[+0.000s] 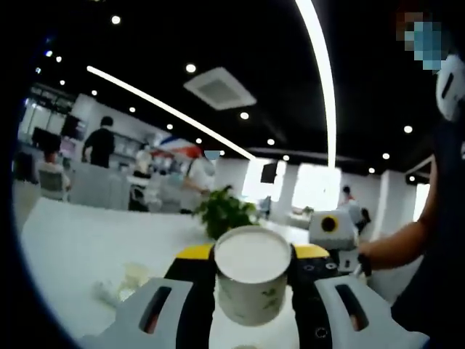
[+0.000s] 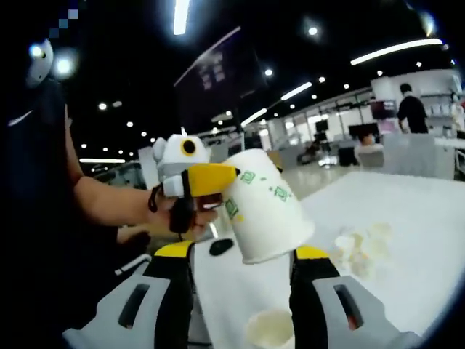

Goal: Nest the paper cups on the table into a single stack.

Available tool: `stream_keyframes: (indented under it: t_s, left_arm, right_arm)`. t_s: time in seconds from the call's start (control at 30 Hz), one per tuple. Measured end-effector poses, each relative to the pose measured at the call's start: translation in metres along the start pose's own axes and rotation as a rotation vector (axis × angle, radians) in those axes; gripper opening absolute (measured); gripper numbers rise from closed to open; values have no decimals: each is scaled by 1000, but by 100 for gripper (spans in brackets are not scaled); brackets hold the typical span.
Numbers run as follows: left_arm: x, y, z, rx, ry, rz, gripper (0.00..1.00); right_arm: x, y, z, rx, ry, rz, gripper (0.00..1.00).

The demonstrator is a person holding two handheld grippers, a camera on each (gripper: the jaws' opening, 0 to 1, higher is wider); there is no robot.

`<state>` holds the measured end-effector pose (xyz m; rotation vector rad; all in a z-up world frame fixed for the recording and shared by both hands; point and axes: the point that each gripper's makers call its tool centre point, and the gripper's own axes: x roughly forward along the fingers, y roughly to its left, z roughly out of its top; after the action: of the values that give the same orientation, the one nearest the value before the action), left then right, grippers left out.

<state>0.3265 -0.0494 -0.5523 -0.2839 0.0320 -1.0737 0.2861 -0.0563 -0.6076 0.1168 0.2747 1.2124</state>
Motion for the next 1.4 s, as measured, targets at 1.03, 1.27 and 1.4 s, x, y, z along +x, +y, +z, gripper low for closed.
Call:
stream_keyframes:
  t_s: [1.03,1.27,1.4]
  left_arm:
    - [-35,-19,-29,83,250,-225,37]
    - [-39,-24,-38,104,272,-252,37]
    - [-40,-17,-49,109,309,-221,37]
  right_arm:
    - [-27,16,43,59,-60,140,23]
    - [-29,28,44,138,-68,213,7]
    - [-28,27,42,151,-58,211,2]
